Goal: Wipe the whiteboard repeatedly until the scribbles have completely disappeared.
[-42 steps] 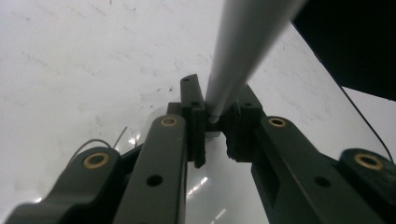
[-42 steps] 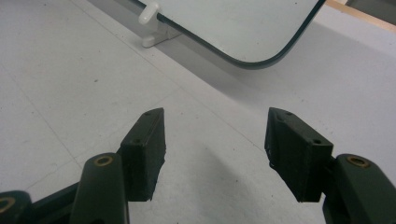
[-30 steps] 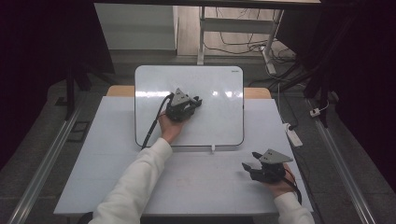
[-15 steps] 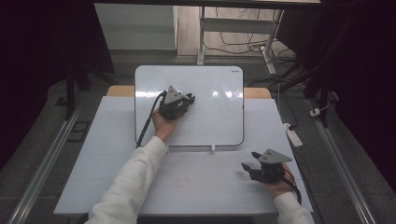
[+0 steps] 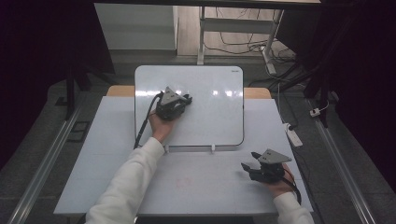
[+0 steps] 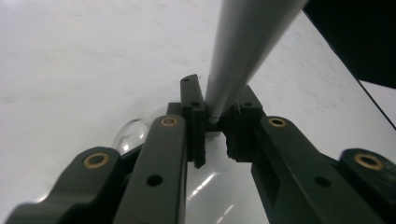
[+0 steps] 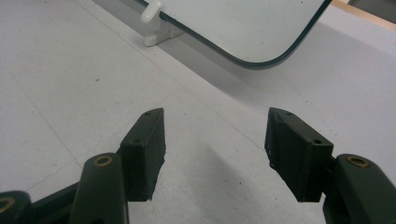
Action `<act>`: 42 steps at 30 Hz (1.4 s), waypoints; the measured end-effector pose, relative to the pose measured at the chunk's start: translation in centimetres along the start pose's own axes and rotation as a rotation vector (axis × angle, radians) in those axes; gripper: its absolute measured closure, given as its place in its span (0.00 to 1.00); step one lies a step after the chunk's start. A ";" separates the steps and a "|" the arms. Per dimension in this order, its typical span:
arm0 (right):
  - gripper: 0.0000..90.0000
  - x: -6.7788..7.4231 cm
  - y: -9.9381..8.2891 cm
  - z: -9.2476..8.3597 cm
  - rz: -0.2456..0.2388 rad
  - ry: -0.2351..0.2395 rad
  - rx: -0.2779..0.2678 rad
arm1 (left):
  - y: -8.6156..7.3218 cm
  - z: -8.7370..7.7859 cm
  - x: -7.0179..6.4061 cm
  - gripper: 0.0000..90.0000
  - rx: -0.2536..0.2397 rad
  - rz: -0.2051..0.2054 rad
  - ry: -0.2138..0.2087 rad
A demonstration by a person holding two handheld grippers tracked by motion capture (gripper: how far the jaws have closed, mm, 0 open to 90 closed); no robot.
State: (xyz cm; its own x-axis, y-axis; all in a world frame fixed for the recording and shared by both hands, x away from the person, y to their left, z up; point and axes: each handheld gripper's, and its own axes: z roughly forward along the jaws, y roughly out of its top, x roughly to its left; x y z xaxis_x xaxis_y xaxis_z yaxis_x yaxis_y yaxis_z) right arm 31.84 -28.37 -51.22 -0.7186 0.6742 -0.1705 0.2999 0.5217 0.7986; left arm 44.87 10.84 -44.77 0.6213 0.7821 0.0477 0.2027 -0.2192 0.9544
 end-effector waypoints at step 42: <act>0.42 0.1 0.0 0.2 -0.004 0.004 0.003 | -0.1 0.1 0.3 0.87 -0.002 -0.032 -0.030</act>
State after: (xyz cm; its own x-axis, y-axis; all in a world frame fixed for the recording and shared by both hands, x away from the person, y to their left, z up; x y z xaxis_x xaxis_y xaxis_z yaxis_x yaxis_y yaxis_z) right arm 31.89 -28.17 -51.31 -0.7226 0.6696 -0.1716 0.2988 0.5264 0.7960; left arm 45.10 11.06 -44.90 0.6373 0.7705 0.0084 0.2215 -0.1936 0.9557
